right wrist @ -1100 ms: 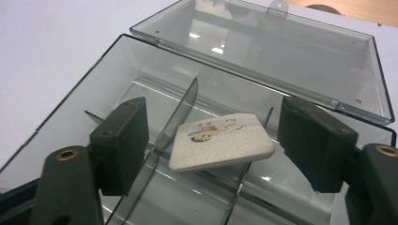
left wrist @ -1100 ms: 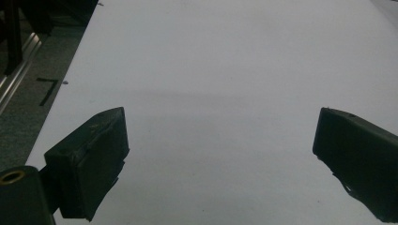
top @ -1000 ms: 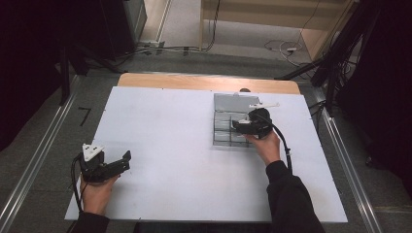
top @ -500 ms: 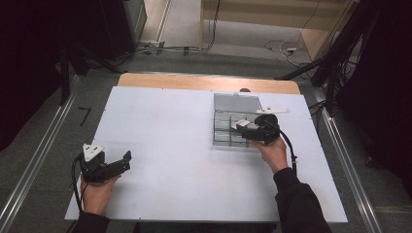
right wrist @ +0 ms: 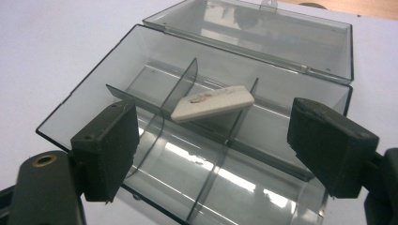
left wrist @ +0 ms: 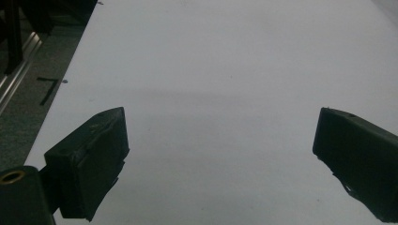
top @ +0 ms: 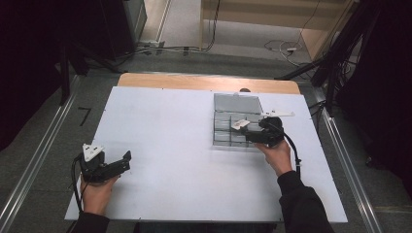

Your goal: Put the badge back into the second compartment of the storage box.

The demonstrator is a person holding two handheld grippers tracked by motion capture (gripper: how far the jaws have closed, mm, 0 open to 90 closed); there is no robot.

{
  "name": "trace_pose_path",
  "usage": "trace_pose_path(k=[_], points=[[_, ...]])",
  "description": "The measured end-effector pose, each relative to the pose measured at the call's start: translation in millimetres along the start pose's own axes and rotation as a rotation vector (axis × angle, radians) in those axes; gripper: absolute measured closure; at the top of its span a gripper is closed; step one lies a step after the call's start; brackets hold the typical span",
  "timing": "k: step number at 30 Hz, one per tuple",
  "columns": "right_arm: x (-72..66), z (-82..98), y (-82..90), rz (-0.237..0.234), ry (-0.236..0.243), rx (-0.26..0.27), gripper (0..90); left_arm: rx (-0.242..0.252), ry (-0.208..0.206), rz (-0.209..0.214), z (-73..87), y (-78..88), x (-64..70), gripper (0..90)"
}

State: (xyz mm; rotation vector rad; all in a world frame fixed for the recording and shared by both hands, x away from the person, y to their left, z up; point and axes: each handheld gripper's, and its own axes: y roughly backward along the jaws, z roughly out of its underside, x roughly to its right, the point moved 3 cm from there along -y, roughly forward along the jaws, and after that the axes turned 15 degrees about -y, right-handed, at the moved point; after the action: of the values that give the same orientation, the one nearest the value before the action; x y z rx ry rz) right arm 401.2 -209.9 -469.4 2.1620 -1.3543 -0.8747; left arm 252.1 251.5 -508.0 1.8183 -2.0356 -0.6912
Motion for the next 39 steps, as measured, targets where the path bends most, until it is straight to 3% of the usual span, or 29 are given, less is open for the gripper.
trace_pose_path(k=[39], points=[[22.0, 23.9, 27.7, 0.017, -0.014, 0.04, 13.6, -0.005, -0.001, 0.0, 0.2, 0.2, 1.0, 4.4]])
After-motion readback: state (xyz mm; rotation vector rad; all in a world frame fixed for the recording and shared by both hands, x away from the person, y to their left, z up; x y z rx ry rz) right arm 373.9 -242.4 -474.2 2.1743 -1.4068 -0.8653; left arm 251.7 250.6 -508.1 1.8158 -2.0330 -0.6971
